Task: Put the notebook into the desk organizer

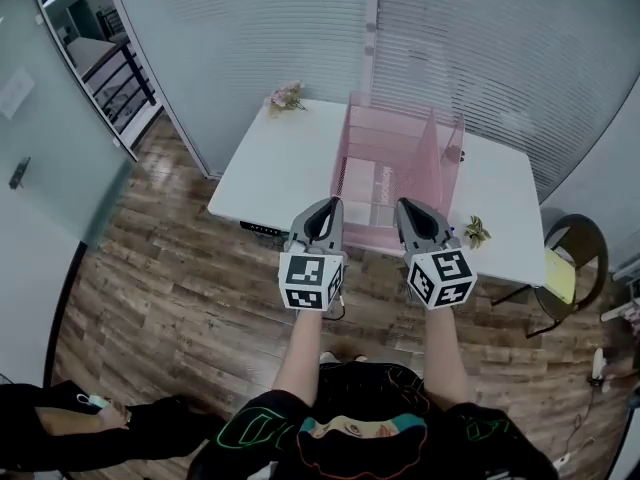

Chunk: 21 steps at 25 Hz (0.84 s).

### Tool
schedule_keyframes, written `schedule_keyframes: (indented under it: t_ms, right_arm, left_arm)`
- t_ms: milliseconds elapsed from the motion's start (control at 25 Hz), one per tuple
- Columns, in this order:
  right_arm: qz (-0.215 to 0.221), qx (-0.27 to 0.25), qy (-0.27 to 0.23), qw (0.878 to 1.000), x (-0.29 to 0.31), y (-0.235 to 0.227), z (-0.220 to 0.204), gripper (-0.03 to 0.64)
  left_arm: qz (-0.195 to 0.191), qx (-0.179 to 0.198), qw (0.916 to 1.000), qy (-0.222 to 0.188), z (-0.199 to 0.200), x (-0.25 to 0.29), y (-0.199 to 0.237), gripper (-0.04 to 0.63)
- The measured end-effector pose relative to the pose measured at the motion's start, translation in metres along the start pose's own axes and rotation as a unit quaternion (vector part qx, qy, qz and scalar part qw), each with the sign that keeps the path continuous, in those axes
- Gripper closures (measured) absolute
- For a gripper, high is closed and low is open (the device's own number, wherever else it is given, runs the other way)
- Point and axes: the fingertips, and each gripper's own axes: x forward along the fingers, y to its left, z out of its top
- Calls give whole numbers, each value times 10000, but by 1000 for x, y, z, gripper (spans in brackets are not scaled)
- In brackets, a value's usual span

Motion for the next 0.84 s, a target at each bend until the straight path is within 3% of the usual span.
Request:
schedule_keyframes:
  t_ms: [640,840]
  right_arm:
    - [-126,-363,-127,9992,-17,0,8,614]
    - [-151,-384,-95,9991,-17,-1,4,614]
  left_arm:
    - [30,-11,9998,-186,3,-7,-8,599]
    - [-240,-38,9996,-151,-1,-6,-15,598]
